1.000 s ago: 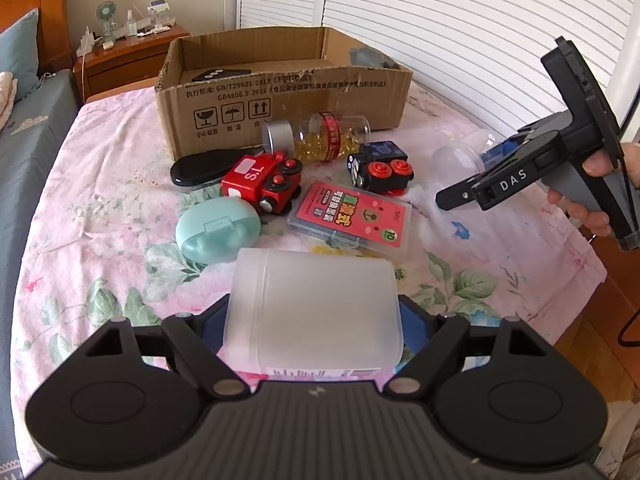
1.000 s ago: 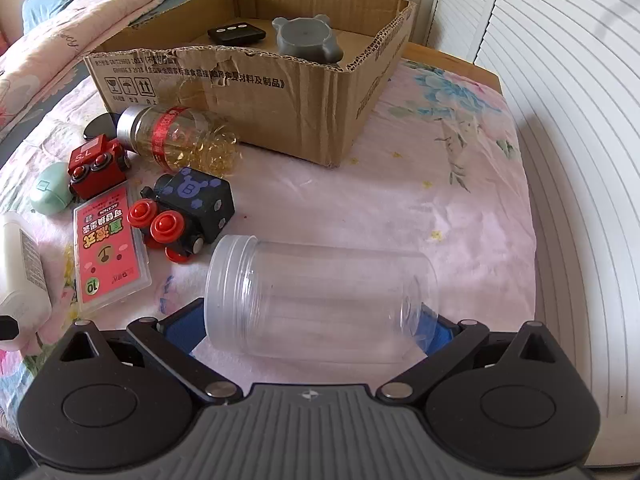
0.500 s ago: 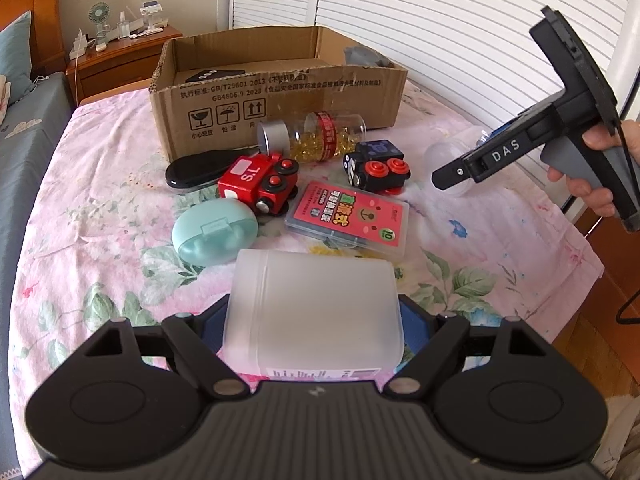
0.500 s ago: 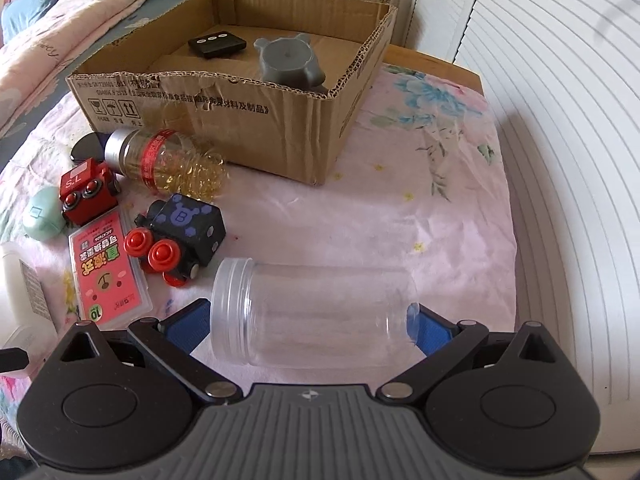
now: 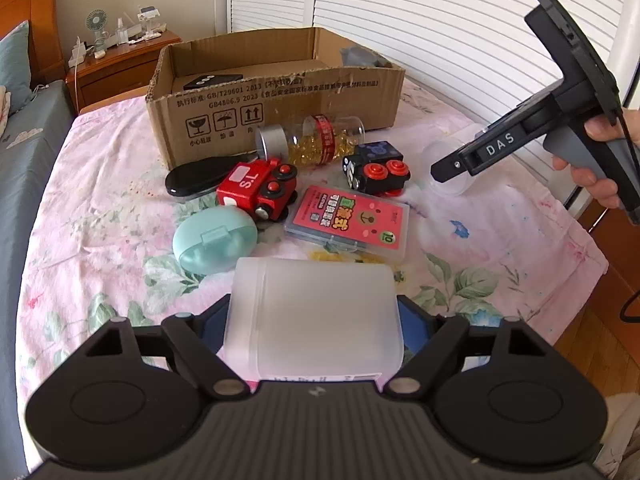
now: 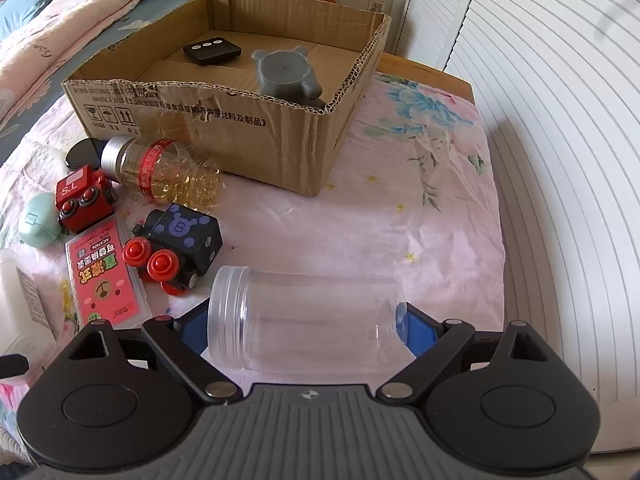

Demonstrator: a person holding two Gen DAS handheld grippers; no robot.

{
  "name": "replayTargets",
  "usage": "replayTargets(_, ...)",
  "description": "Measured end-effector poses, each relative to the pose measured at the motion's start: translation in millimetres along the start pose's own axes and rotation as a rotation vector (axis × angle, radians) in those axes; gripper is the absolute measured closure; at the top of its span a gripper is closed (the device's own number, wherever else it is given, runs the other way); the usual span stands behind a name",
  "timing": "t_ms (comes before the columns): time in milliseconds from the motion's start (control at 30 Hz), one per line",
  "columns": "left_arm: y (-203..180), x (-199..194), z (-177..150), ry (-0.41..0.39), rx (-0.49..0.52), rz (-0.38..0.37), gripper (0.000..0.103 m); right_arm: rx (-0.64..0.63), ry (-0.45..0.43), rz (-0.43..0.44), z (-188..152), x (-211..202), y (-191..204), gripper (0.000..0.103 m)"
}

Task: Organize rigid objects
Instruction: 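Lift the white box with the left tool into the cardboard box while the right tool carries the jar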

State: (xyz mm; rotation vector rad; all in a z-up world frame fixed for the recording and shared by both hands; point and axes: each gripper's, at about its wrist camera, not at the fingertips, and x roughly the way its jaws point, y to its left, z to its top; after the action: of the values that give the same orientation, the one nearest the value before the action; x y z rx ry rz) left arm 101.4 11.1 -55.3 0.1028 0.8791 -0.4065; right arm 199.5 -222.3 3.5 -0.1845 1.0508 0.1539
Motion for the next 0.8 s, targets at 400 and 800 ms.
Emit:
replayTargets(400,6.5,-19.1,20.1,0.000,0.067,-0.034,0.021,-0.013,-0.048,0.037,0.5,-26.3,1.6,0.008)
replayTargets(800,22.1,-35.9,78.1,-0.071,0.106,-0.032,0.021,-0.036,-0.138,0.082,20.5,-64.7,5.9,0.008)
